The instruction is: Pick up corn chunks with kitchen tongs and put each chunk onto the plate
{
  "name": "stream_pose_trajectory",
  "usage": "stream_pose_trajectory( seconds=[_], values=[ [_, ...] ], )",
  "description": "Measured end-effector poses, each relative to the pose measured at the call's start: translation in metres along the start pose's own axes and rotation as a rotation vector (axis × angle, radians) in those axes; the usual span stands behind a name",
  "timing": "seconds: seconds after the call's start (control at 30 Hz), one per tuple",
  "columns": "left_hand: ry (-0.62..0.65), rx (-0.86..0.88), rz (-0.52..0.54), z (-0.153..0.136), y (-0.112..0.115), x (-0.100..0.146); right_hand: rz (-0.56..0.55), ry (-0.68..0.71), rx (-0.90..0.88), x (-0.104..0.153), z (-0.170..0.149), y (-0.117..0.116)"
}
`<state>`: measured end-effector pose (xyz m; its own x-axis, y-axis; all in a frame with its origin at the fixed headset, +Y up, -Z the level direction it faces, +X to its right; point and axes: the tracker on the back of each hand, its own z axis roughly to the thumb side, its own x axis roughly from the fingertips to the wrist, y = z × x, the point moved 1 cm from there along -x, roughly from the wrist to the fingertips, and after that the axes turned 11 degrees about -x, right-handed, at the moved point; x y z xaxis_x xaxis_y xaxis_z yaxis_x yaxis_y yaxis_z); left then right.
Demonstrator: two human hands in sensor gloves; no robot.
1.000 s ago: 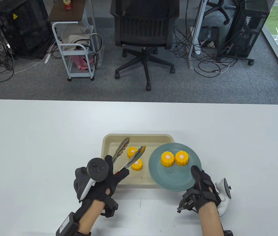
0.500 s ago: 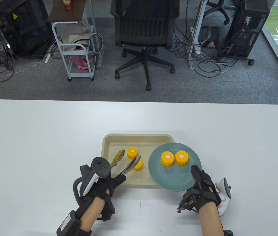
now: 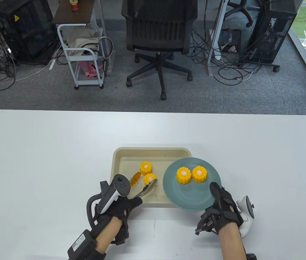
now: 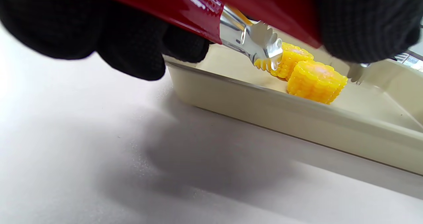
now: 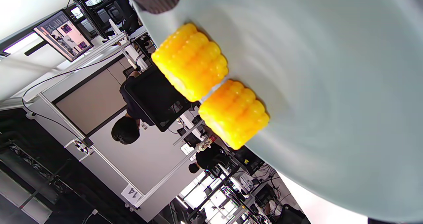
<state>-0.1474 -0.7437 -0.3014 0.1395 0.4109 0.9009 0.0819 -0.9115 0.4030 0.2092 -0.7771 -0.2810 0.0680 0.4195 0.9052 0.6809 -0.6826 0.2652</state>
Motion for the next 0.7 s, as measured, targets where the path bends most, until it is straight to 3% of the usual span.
stream_pose_trajectory(
  seconds=[0.53,0.7],
  values=[
    [0.018,-0.087,0.066,0.013,0.000,-0.002,0.008,-0.005,0.005,0.000,0.000,-0.001],
    [0.054,-0.037,0.105,0.009,-0.011,0.009,0.008,-0.004,-0.002,0.000,0.000,-0.001]
  ],
)
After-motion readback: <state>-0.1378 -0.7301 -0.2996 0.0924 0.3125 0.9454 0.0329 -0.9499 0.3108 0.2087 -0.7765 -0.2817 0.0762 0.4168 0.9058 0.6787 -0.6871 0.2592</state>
